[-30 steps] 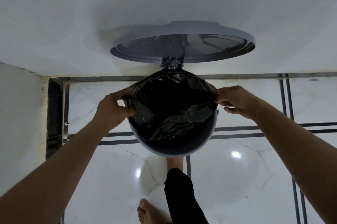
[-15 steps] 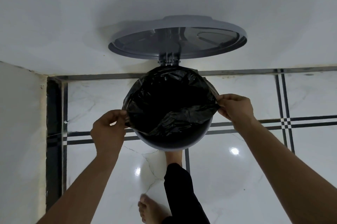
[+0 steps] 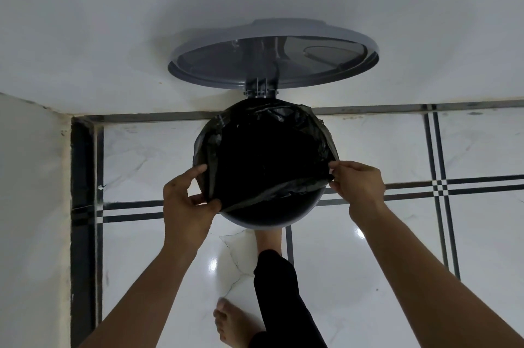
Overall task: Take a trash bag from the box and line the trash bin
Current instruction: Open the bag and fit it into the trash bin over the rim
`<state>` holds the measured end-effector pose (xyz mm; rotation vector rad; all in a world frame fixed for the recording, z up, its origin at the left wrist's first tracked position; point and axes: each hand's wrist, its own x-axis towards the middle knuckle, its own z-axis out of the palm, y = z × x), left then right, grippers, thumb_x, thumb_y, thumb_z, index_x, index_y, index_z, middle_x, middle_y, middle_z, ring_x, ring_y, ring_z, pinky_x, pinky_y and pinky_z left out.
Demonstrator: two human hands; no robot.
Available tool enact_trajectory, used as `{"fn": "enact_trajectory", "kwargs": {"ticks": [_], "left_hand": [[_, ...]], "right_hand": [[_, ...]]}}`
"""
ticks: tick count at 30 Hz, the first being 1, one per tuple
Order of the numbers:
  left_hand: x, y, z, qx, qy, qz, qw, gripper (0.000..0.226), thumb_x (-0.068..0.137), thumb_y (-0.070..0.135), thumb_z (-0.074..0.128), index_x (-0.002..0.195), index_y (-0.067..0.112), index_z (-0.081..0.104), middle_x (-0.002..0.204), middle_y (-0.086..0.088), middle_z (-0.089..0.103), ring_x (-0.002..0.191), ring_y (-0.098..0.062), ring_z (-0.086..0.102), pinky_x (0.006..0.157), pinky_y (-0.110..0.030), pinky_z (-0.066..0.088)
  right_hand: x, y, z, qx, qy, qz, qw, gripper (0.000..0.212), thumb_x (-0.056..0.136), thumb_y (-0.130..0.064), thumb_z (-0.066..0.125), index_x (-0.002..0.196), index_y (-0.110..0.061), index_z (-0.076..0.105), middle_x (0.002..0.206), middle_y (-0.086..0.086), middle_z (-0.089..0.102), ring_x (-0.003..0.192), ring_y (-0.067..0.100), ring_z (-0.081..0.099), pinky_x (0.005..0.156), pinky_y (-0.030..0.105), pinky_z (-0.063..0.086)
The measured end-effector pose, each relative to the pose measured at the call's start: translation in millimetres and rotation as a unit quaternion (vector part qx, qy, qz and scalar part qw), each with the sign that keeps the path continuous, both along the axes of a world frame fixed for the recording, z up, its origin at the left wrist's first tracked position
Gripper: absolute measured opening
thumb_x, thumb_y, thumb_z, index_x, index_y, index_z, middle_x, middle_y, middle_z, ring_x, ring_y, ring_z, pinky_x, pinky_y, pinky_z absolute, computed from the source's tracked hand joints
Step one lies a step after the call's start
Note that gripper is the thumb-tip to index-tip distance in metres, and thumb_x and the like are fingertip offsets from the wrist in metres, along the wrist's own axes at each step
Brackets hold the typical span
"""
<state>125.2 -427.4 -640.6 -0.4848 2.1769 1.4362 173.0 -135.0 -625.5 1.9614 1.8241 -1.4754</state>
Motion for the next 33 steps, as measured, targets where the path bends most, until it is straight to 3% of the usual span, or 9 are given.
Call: {"fn": "enact_trajectory", "kwargs": {"ticks": [5, 7, 10, 15, 18, 21, 27, 30, 33], "left_hand": [[19.0, 11.1, 9.5, -0.049, -0.021, 0.088, 0.995, 0.040, 0.077, 0.000, 0.074, 0.079, 0.039, 0.077, 0.088, 0.016, 0.078, 0.077, 0.007, 0.069, 0.081, -0.013, 0.053], [23.3, 12.5, 6.9, -0.040, -0.054, 0.126, 0.990, 0.040, 0.075, 0.005, 0.075, 0.079, 0.046, 0.076, 0.078, 0.020, 0.076, 0.076, -0.001, 0.070, 0.091, -0.029, 0.056], [27.9, 15.5, 5.2, -0.031, -0.069, 0.136, 0.988, 0.043, 0.067, 0.011, 0.079, 0.096, 0.042, 0.073, 0.066, 0.007, 0.073, 0.069, -0.024, 0.070, 0.088, -0.048, 0.059], [37.4, 16.6, -1.3, -0.020, -0.017, 0.083, 0.996, 0.071, 0.054, 0.017, 0.080, 0.120, 0.040, 0.063, 0.108, -0.022, 0.066, 0.069, -0.019, 0.071, 0.069, -0.034, 0.061], [45.4, 17.0, -2.9, 0.008, 0.010, 0.066, 0.998, 0.083, 0.056, 0.010, 0.084, 0.132, 0.035, 0.059, 0.125, -0.012, 0.062, 0.088, -0.015, 0.072, 0.077, -0.033, 0.063], [57.7, 17.0, -4.2, 0.019, 0.007, 0.072, 0.997, 0.088, 0.061, 0.002, 0.085, 0.138, 0.033, 0.057, 0.132, -0.005, 0.057, 0.099, -0.019, 0.068, 0.078, -0.031, 0.063], [78.6, 15.3, -8.7, -0.007, -0.026, 0.105, 0.994, 0.085, 0.071, -0.008, 0.083, 0.140, 0.032, 0.053, 0.129, -0.001, 0.052, 0.088, -0.019, 0.072, 0.078, -0.033, 0.061], [76.0, 14.7, -13.4, -0.023, -0.007, 0.077, 0.997, 0.083, 0.071, -0.006, 0.084, 0.141, 0.028, 0.053, 0.125, 0.002, 0.058, 0.084, -0.013, 0.073, 0.070, -0.016, 0.057], [63.9, 14.2, -16.8, -0.037, 0.015, 0.067, 0.997, 0.073, 0.074, -0.004, 0.083, 0.135, 0.026, 0.058, 0.111, 0.007, 0.070, 0.082, 0.000, 0.071, 0.075, -0.014, 0.056]], "right_hand": [[10.2, -13.5, 7.5, -0.073, 0.024, -0.050, 0.996, 0.016, 0.087, -0.006, 0.066, 0.093, -0.010, 0.080, 0.088, 0.007, 0.078, 0.074, 0.022, 0.074, 0.070, 0.034, 0.064], [13.3, -20.4, 12.2, -0.127, 0.049, -0.090, 0.987, 0.014, 0.085, -0.006, 0.070, 0.099, -0.006, 0.076, 0.095, 0.009, 0.077, 0.084, 0.023, 0.075, 0.072, 0.039, 0.065], [15.8, -26.2, 10.9, -0.165, 0.078, -0.174, 0.968, 0.027, 0.085, 0.004, 0.069, 0.110, -0.006, 0.073, 0.098, 0.011, 0.072, 0.087, 0.023, 0.069, 0.073, 0.036, 0.064], [17.3, -32.2, 17.8, -0.282, 0.120, -0.292, 0.906, 0.046, 0.092, 0.009, 0.045, 0.123, -0.013, 0.071, 0.107, 0.007, 0.065, 0.091, 0.021, 0.059, 0.089, 0.037, 0.056], [21.4, -35.7, 23.2, -0.298, 0.142, -0.322, 0.887, 0.050, 0.091, 0.014, 0.037, 0.121, -0.010, 0.069, 0.101, 0.008, 0.064, 0.087, 0.021, 0.058, 0.100, 0.039, 0.053], [31.6, -37.9, 16.1, -0.287, 0.123, -0.299, 0.902, 0.064, 0.086, 0.015, 0.035, 0.130, -0.017, 0.069, 0.108, 0.004, 0.069, 0.094, 0.020, 0.063, 0.086, 0.038, 0.055], [46.9, -40.4, -1.4, -0.260, 0.099, -0.309, 0.909, 0.071, 0.079, 0.020, 0.036, 0.119, -0.022, 0.076, 0.118, 0.003, 0.071, 0.102, 0.022, 0.066, 0.076, 0.037, 0.054], [49.1, -42.0, -12.5, -0.261, 0.111, -0.293, 0.913, 0.069, 0.081, 0.022, 0.039, 0.119, -0.023, 0.076, 0.117, 0.003, 0.072, 0.105, 0.023, 0.066, 0.078, 0.037, 0.054], [46.5, -39.3, -22.2, -0.265, 0.119, -0.260, 0.921, 0.065, 0.082, 0.020, 0.043, 0.122, -0.020, 0.076, 0.104, 0.000, 0.074, 0.102, 0.020, 0.065, 0.082, 0.034, 0.054]]}}
